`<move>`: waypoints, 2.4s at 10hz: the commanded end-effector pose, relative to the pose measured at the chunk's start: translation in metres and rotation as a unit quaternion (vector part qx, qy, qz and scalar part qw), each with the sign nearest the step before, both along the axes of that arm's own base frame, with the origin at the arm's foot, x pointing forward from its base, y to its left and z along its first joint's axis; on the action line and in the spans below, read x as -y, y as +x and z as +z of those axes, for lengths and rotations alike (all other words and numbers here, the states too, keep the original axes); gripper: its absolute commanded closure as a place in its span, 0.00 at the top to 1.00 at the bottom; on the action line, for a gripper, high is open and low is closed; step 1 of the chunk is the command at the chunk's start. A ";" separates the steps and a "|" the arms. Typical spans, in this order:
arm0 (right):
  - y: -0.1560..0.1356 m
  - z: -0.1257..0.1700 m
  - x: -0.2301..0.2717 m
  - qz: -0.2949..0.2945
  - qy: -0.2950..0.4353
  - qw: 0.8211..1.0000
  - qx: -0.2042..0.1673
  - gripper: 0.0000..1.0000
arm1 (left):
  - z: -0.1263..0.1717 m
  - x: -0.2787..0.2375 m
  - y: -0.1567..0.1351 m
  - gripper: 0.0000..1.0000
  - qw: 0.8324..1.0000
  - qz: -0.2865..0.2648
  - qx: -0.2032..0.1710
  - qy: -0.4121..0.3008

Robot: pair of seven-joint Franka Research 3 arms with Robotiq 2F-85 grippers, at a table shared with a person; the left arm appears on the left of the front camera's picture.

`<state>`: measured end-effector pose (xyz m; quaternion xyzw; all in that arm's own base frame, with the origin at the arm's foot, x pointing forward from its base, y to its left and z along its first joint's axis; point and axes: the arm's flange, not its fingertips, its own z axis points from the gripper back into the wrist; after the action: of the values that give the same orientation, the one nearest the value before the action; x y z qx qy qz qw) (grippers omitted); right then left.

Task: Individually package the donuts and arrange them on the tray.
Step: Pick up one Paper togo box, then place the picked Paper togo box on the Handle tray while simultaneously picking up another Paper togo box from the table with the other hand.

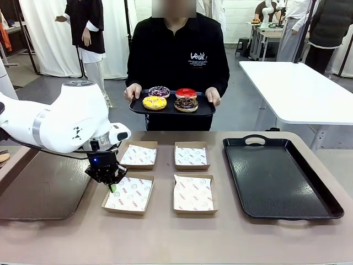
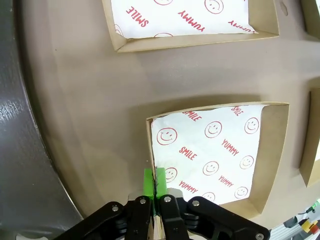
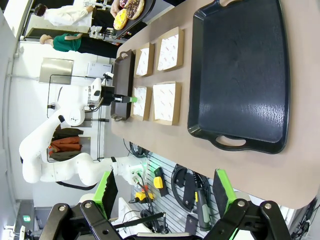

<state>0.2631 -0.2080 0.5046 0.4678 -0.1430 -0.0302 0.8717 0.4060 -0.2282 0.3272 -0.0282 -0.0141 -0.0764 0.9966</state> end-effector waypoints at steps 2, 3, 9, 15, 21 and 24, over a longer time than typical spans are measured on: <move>0.002 0.000 -0.001 -0.006 0.013 1.000 0.005 1.00 | 0.013 0.001 0.000 0.00 0.999 0.037 -0.006 0.000; 0.002 0.000 -0.001 -0.006 0.013 1.000 0.005 1.00 | 0.035 0.002 -0.003 0.00 0.998 0.056 -0.030 -0.002; 0.002 0.000 -0.001 -0.006 0.013 1.000 0.005 1.00 | 0.189 0.002 0.030 0.00 0.998 0.069 0.006 -0.004; 0.002 0.000 -0.001 -0.006 0.013 1.000 0.005 1.00 | 0.205 -0.002 0.076 0.00 0.998 0.057 0.021 -0.022; 0.002 0.000 -0.001 -0.006 0.013 1.000 0.005 1.00 | 0.205 -0.002 0.076 0.00 0.998 0.057 0.021 -0.022; 0.002 0.000 -0.001 -0.006 0.013 1.000 0.005 1.00 | 0.205 -0.002 0.076 0.00 0.998 0.057 0.021 -0.022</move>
<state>0.2632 -0.2079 0.5045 0.4677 -0.1429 -0.0303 0.8717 0.4872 -0.2283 0.5324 -0.0493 -0.0379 -0.0272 0.9977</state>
